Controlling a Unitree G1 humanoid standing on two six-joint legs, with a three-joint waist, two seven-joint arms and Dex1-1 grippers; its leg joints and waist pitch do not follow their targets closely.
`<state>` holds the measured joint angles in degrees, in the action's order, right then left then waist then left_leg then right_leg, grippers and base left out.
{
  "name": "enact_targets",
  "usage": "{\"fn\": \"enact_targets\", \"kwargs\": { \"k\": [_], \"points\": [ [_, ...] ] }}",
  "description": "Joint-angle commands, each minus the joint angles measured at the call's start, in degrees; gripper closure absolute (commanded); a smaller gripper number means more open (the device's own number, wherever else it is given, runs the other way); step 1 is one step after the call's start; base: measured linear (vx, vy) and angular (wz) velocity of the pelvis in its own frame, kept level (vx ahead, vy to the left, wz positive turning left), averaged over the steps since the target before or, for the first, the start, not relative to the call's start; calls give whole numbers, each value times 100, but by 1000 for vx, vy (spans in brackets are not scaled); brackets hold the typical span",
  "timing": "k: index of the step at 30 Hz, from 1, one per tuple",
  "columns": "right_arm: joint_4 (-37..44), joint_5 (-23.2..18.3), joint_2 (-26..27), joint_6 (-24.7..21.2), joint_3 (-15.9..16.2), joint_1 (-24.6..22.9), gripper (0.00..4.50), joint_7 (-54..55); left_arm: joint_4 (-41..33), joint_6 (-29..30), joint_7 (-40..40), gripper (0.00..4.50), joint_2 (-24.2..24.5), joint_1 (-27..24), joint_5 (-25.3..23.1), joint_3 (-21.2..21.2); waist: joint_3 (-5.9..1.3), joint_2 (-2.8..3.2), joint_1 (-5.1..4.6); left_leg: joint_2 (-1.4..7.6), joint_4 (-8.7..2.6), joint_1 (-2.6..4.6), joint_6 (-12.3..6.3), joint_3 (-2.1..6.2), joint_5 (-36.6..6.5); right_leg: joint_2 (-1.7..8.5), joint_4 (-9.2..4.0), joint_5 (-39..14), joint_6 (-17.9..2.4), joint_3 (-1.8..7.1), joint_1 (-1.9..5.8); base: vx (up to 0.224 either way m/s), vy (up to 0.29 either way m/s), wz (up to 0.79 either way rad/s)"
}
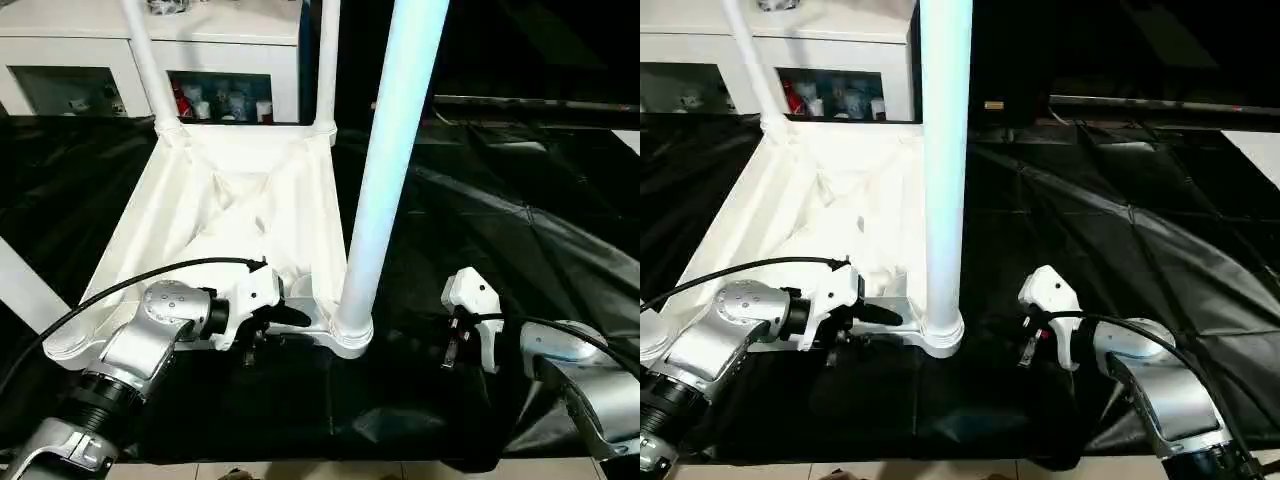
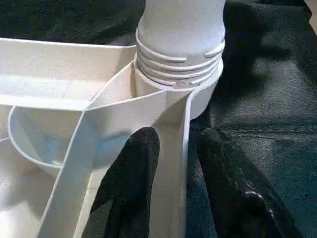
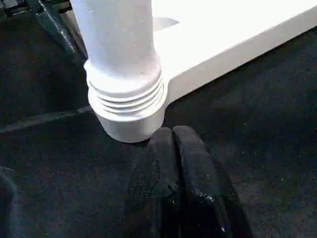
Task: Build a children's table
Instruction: Rotate leg to tighten
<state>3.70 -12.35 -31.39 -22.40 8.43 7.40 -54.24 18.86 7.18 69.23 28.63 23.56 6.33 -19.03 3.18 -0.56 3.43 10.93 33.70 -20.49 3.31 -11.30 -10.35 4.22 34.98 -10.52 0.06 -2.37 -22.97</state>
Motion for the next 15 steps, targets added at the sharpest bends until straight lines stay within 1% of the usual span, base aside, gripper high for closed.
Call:
{"fn": "enact_targets", "kwargs": {
  "k": [1, 2, 3, 5, 7, 10, 13, 15],
  "points": [
    [82, 13, -98, -59, 3, 11, 450, -12, 111, 55, 90, 320, 96, 87, -130, -104, -312, 6, 24, 210, -429, 61, 36, 153, -1898, 353, -548, -2342, -852, 231, 186, 0, 0, 0],
    [71, 18, -103, -51, 4, 18, 450, -13, 128, 52, 113, 320, 112, 101, -150, -118, -312, 9, 26, 213, -431, 62, 34, 155, -1886, 351, -542, -2326, -854, 229, 187, 0, 0, 0],
    [76, 20, -111, -48, 6, 15, 450, -17, 129, 50, 152, 326, 135, 109, -174, -147, -315, 31, 26, 213, -428, 69, 37, 150, -1883, 352, -547, -2275, -878, 233, 179, 0, 0, 0],
    [75, 27, -118, -37, 13, 16, 450, -19, 135, 59, 211, 352, 164, 123, -211, -194, -318, 26, 32, 214, -428, 69, 34, 149, -1886, 352, -537, -2207, -914, 234, 183, 0, 0, 0],
    [70, 34, -122, -27, 20, 21, 450, -21, 142, 55, 233, 358, 181, 136, -246, -224, -322, 25, 28, 217, -429, 61, 34, 149, -1851, 351, -520, -2112, -952, 231, 196, 0, 0, 0],
    [60, 37, -123, -14, 37, 38, 450, -16, 131, 80, 267, 392, 191, 148, -272, -247, -323, 16, 28, 215, -421, 60, 18, 141, -1806, 354, -515, -2078, -982, 235, 197, 0, 0, 0],
    [45, 26, -123, 0, 47, 69, 450, -17, 144, 119, 282, 400, 126, 190, -204, -181, -321, 21, 29, 215, -420, 62, 15, 139, -1805, 355, -519, -2097, -990, 233, 197, 0, 0, 0],
    [44, 24, -125, 12, 49, 68, 450, -22, 137, 152, 293, 428, 93, 193, -133, -144, -320, 19, 28, 213, -418, 64, 18, 139, -1816, 353, -521, -2123, -988, 233, 196, 0, 0, 0]
  ]
}}
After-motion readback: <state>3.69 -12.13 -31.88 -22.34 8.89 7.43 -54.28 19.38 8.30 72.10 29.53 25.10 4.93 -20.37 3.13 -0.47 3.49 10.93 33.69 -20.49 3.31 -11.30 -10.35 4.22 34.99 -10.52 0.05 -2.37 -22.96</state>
